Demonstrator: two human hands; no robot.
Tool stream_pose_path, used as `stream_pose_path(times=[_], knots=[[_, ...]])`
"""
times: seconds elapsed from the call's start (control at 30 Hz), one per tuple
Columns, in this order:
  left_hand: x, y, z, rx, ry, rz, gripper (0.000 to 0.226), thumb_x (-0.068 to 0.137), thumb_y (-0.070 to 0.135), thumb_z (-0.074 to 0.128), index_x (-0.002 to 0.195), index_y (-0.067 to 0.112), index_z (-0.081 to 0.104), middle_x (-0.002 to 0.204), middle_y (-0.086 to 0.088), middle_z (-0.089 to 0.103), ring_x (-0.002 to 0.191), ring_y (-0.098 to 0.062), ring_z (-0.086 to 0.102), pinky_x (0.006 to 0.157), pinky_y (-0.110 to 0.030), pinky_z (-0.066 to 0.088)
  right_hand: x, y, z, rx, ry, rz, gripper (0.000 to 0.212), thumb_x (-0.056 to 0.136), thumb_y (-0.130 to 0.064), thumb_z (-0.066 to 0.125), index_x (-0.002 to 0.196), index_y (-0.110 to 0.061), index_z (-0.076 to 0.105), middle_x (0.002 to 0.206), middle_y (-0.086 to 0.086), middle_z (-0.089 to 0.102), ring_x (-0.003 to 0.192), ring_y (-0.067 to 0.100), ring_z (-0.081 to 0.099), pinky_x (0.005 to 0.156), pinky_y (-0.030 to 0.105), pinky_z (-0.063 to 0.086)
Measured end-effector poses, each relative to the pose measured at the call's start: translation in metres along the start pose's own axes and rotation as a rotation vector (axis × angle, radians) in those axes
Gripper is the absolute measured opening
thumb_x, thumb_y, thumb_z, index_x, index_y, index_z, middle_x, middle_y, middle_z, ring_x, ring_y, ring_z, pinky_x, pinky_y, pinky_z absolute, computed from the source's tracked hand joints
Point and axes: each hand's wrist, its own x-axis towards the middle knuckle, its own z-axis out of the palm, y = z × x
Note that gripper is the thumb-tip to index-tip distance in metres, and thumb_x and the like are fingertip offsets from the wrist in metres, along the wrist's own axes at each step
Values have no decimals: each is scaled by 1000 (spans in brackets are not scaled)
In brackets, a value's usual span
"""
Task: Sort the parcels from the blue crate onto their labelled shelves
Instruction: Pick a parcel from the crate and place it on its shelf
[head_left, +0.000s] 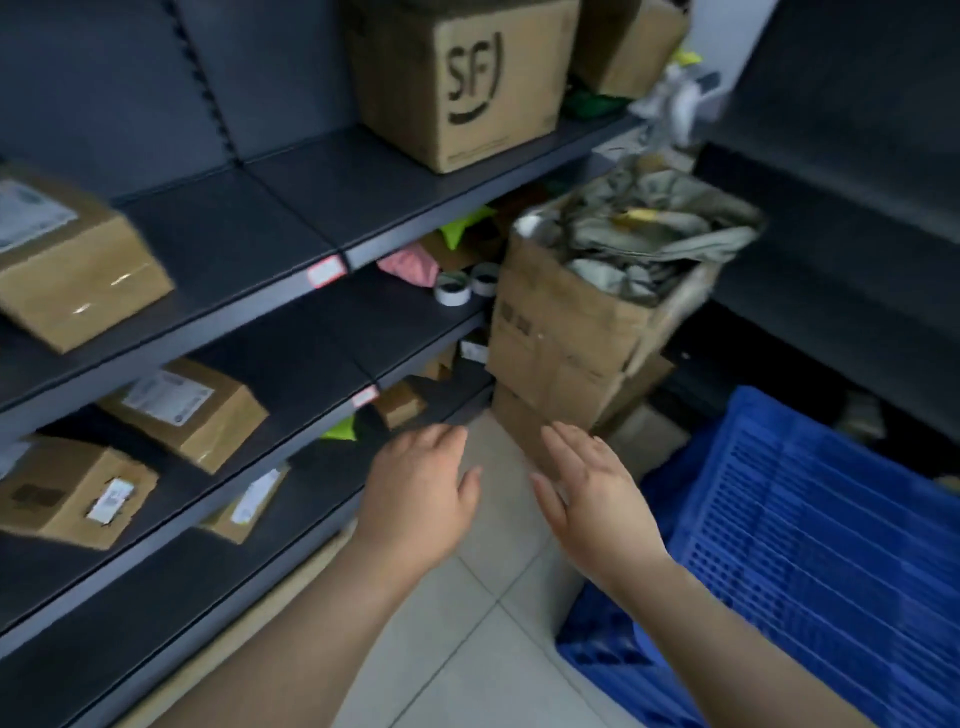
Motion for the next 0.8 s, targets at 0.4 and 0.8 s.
stream_pose_path(times=[0.4, 0.8], knots=[[-75, 312, 49, -35, -162, 420, 37, 75, 29, 74, 107, 10, 69, 98, -1, 70, 82, -27, 67, 70, -36, 55, -269, 191, -169, -95, 71, 423, 51, 95, -33, 50, 141, -10, 42, 147, 7, 39, 136, 23, 36, 114, 30, 11], [-117, 547, 123, -49, -398, 600, 56, 98, 46, 38, 148, 21, 32, 150, 6, 37, 135, -13, 38, 111, -31, 33, -444, 341, -260, -83, 85, 801, 54, 101, -41, 32, 150, -23, 17, 157, -5, 15, 144, 13, 10, 114, 23, 0]])
